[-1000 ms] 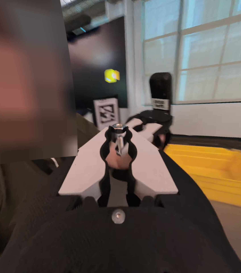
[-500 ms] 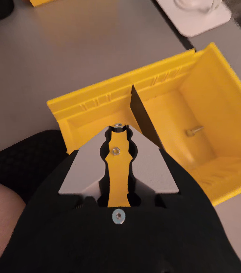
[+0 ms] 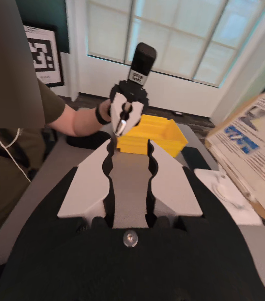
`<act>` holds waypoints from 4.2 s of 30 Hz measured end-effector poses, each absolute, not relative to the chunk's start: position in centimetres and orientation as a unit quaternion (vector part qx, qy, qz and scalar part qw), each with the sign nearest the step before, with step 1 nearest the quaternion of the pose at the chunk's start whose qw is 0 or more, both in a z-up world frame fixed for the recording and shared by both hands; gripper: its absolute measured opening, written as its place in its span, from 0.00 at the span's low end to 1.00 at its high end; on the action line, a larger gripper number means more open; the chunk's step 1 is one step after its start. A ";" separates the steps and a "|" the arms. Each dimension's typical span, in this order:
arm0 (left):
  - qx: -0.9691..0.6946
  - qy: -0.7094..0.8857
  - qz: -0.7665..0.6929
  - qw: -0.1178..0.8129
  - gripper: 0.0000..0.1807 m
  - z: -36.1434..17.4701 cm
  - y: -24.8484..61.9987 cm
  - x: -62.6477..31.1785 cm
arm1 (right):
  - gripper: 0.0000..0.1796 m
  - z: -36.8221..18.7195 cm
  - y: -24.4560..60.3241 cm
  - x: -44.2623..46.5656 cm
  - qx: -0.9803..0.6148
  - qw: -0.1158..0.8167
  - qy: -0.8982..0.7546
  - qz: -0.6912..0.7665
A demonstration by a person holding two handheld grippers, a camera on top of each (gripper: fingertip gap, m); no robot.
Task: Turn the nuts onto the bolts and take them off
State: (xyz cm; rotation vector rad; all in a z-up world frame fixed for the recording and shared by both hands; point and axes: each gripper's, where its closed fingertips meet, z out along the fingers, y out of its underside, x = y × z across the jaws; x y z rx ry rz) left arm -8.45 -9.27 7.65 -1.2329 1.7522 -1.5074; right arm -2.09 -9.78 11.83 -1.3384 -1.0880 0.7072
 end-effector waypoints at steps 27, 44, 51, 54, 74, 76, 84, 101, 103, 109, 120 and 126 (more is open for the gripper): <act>-0.530 0.515 -0.566 0.365 0.23 13.1 0.0 -14.6 | 0.05 -8.7 3.2 20.1 -0.923 0.377 -0.036 0.065; -0.742 0.567 -0.228 0.275 0.21 -2.3 12.9 -25.9 | 0.13 0.4 1.5 22.4 -0.841 0.539 -0.017 0.043; -0.801 0.556 -0.197 0.101 0.31 -9.4 12.6 -28.2 | 0.13 1.8 0.1 23.0 -0.831 0.554 -0.006 0.047; -0.768 0.614 -0.158 0.092 0.38 -11.2 12.0 -28.2 | 0.13 1.7 0.0 22.9 -0.832 0.553 -0.005 0.052; -0.715 0.681 -0.121 0.106 0.31 -15.8 13.1 -27.4 | 0.14 0.5 -0.2 22.7 -0.847 0.528 -0.011 0.062; -0.714 0.680 -0.120 0.113 0.28 -15.8 13.3 -27.3 | 0.14 0.4 -0.1 22.6 -0.849 0.525 -0.012 0.063; -0.707 0.684 -0.128 0.129 0.27 -15.9 13.6 -27.2 | 0.14 -0.6 0.1 21.8 -0.861 0.504 -0.028 0.062; -0.720 0.673 -0.071 0.155 0.09 -13.9 15.0 -29.2 | 0.14 -0.7 0.5 20.9 -0.864 0.499 -0.047 0.056; -0.717 0.670 -0.065 0.182 0.09 -12.7 15.3 -29.1 | 0.14 -0.6 0.6 20.6 -0.863 0.500 -0.052 0.055; -0.667 0.676 -0.071 0.304 0.09 -5.9 14.4 -26.7 | 0.13 3.3 1.9 15.6 -0.816 0.560 -0.095 0.107; -0.348 0.745 -0.244 0.514 0.09 8.8 -2.9 -15.5 | 0.19 11.0 -2.0 -9.6 -0.578 0.483 -0.238 0.614; -0.315 0.760 -0.274 0.498 0.09 9.0 -6.0 -14.8 | 0.16 10.2 -4.1 -14.8 -0.544 0.419 -0.271 0.675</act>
